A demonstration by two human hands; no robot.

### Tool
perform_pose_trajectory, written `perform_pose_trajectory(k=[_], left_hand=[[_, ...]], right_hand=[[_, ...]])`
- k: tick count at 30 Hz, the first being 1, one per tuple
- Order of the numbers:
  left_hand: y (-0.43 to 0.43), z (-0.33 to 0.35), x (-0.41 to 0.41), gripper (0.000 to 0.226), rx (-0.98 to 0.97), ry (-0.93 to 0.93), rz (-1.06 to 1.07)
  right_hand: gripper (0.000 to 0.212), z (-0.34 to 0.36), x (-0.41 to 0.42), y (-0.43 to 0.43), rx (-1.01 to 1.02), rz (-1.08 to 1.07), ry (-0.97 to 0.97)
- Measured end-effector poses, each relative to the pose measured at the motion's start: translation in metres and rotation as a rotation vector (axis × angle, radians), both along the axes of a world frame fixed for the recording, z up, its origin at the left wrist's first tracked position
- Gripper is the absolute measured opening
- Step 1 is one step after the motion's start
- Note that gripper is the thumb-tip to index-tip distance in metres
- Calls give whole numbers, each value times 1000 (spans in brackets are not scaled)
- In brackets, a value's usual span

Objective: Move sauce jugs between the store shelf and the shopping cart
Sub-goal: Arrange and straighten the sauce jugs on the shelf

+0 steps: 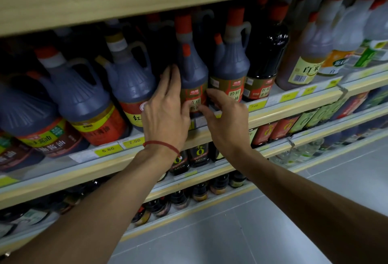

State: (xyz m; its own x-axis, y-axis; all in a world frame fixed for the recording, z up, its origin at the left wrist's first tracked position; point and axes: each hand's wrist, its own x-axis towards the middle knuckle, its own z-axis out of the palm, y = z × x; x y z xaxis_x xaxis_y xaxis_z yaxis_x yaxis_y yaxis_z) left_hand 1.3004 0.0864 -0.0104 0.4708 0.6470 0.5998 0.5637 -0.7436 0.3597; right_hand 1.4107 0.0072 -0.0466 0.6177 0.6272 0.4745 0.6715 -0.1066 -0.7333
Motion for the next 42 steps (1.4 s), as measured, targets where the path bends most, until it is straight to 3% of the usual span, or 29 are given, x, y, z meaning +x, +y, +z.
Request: perform_pose_trajectory(k=[4, 8, 16, 23, 31, 42], left_hand=[[-7, 1, -31, 60, -77, -174, -125], [-6, -1, -69, 48, -54, -260, -82], [10, 3, -88, 61, -71, -216, 80], [18, 13, -77, 67, -121, -133, 180], [26, 4, -79, 90, -436, -507, 44], [28, 5, -61, 87, -572, -661, -12]], right_hand=[[20, -2, -18, -11, 40, 31, -30], [27, 4, -38, -2, -5, 141, -28], [66, 18, -69, 35, -190, 219, 10], [68, 14, -74, 54, -234, 195, 45], [58, 14, -79, 51, -156, 101, 101], [45, 17, -76, 45, -124, -4, 64]])
